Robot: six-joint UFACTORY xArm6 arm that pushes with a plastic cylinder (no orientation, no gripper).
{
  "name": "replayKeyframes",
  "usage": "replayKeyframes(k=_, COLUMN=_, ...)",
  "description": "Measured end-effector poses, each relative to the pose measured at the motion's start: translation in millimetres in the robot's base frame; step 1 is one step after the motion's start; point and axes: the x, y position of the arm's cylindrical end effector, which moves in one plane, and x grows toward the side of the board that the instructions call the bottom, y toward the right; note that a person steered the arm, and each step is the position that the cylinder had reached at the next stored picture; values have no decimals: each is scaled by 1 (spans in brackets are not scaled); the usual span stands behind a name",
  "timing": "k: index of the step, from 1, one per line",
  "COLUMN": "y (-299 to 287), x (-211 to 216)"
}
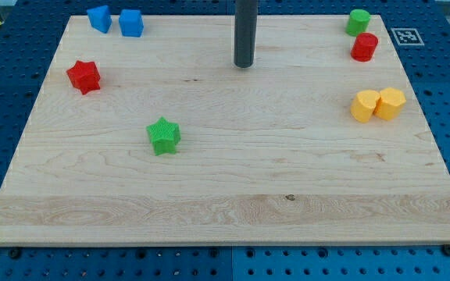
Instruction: Place the arm parallel to the left of the red circle
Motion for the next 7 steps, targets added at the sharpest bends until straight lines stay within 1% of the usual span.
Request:
replayKeyframes(k=6, y=0, x=-4)
replayKeyframes(k=7, y=-1, x=-15)
